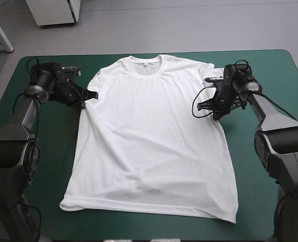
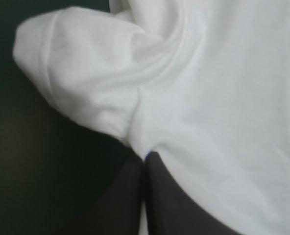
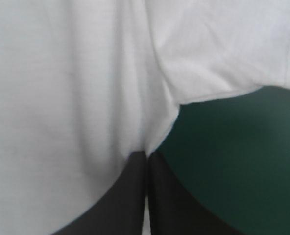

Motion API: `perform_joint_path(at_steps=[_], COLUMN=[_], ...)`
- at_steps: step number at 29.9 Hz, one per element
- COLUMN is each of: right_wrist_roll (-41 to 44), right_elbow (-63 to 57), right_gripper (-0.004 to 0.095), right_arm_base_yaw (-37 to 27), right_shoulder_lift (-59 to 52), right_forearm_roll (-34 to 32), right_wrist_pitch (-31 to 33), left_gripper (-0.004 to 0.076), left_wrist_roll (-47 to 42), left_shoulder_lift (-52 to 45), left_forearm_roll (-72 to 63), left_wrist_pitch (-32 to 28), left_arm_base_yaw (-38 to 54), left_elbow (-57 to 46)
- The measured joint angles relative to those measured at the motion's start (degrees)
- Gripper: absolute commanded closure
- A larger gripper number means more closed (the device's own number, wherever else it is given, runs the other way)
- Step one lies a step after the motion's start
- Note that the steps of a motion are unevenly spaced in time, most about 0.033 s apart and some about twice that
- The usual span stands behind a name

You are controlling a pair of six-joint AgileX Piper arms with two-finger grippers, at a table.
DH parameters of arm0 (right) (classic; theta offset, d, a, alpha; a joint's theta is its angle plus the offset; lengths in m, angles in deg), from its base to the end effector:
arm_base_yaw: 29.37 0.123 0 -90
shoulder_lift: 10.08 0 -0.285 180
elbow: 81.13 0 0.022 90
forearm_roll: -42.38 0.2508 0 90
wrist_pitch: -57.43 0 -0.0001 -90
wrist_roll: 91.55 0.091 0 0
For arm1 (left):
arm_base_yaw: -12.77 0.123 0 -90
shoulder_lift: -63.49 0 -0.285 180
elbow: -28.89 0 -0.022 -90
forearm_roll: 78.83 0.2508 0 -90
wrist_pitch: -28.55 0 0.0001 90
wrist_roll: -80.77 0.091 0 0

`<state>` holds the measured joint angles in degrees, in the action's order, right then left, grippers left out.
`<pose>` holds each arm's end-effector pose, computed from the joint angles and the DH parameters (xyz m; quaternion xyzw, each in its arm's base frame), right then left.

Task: Fold the cloth

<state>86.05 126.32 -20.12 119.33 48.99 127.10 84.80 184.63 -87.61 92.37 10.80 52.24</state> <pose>0.4368 0.0811 0.2233 -0.0851 0.9922 0.0596 0.0694 0.4269 -0.0272 0.2693 0.0292 0.9841 -0.0703 0.1606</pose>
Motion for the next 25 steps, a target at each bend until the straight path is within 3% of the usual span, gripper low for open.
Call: perform_joint_path(at_steps=[11,25], right_wrist_roll=[0.7,0.0], right_elbow=[8.6,26.9], right_gripper=[0.0925,0.0925], right_arm_base_yaw=[0.5,0.5], right_shoulder_lift=[-13.4,-28.5], right_forearm_roll=[-3.6,-4.6], right_wrist_pitch=[1.3,2.4], left_gripper=[0.0733,0.0733], left_wrist_roll=[0.3,2.1], left_shoulder_lift=[-6.2,-25.4], left_forearm_roll=[-0.2,-2.0], left_wrist_pitch=[4.5,5.8], left_arm_base_yaw=[0.0,0.0], left_elbow=[8.8,21.1])
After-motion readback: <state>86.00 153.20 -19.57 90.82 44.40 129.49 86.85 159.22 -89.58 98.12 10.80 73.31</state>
